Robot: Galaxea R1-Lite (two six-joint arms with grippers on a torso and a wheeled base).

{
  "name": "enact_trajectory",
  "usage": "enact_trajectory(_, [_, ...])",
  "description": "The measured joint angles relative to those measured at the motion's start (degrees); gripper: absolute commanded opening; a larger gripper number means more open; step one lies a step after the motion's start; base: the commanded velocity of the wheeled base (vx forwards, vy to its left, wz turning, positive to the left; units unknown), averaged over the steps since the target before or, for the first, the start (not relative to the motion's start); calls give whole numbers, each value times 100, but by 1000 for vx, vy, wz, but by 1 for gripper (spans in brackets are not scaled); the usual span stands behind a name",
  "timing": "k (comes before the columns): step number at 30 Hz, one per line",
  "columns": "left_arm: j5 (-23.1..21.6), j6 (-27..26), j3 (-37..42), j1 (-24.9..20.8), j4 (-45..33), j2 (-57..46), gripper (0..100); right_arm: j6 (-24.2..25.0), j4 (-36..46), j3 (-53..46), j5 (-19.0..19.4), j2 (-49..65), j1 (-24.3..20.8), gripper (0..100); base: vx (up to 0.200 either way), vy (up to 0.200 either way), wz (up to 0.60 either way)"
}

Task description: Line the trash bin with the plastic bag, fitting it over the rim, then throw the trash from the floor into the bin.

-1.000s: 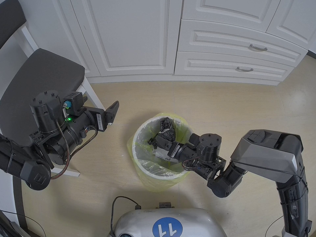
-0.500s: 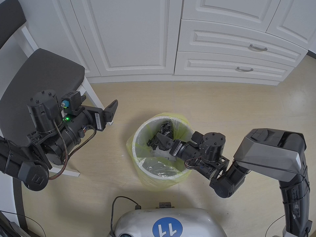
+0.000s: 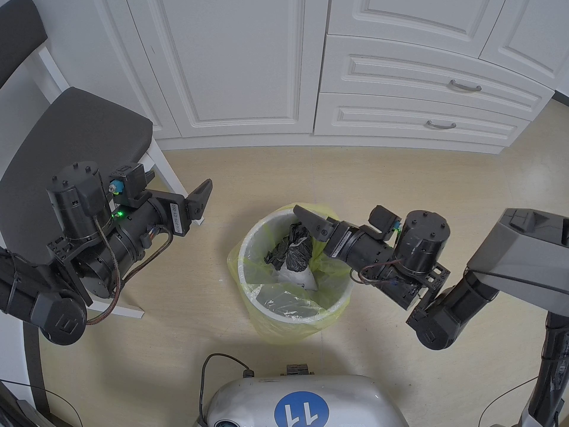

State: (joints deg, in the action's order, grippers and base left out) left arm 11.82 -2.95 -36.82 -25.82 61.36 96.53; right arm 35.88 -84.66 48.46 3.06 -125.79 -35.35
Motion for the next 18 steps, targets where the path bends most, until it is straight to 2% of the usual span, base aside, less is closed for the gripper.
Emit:
enact_trajectory(6, [13, 5, 52, -105, 0, -50, 100, -780, -56, -240, -16, 413, 107, 100, 0, 0, 0])
enact_trajectory(11, [18, 6, 135, -256, 4, -121, 100, -1714, 204, -472, -118, 747, 366, 100, 0, 0, 0])
enact_trajectory(14, [22, -13, 168, -310, 6, -182, 100, -2403, 393, -603, -418, 925, 536, 100, 0, 0, 0])
enact_trajectory(18, [38, -307, 239, -391, 132, -322, 100, -3218, 521, -734, -1108, 1102, 696, 100, 0, 0, 0])
